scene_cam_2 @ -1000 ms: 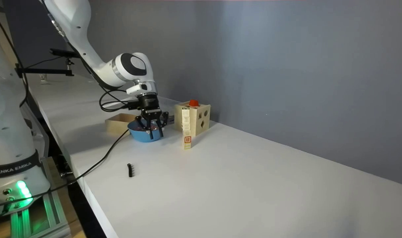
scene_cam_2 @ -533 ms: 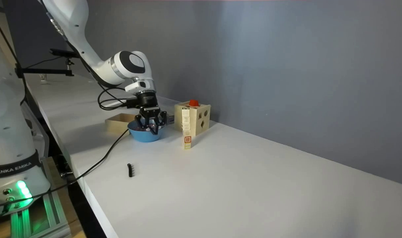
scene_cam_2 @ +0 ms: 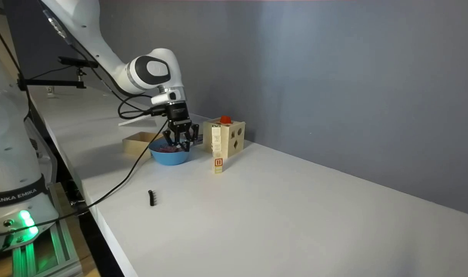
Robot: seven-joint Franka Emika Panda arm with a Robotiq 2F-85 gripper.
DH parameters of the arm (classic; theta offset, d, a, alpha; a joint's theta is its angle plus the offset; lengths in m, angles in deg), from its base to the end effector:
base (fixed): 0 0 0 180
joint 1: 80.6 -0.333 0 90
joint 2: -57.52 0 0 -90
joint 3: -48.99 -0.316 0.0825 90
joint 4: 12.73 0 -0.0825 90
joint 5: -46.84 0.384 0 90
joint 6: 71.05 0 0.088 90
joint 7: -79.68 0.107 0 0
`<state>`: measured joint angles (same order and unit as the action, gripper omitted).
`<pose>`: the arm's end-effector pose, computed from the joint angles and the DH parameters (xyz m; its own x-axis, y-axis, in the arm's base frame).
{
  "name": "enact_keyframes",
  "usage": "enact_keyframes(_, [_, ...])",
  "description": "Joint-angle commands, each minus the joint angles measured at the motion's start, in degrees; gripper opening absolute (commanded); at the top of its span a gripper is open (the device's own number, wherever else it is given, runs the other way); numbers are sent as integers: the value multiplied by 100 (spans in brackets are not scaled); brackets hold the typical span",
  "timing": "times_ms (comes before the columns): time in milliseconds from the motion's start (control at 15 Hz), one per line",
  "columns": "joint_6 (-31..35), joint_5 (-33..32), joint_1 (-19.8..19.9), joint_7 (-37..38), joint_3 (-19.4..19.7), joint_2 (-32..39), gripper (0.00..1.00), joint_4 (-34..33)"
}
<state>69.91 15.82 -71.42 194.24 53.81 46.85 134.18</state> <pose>0.4312 -0.1064 0.3388 -0.2696 -0.9127 0.3072 -0.9606 0.2324 -0.1526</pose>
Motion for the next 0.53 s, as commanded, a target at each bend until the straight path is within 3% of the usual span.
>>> enact_keyframes(0, [443, 1531, -176, -1512, 398, -219, 2, 164])
enact_keyframes(267, [260, 3356, -820, -3230, 1167, -318, 2, 129])
enact_keyframes(400, [135, 4187, -922, -3993, 1321, -333, 2, 63])
enact_keyframes(467, [0, 4645, -619, -4435, 1043, -360, 2, 26])
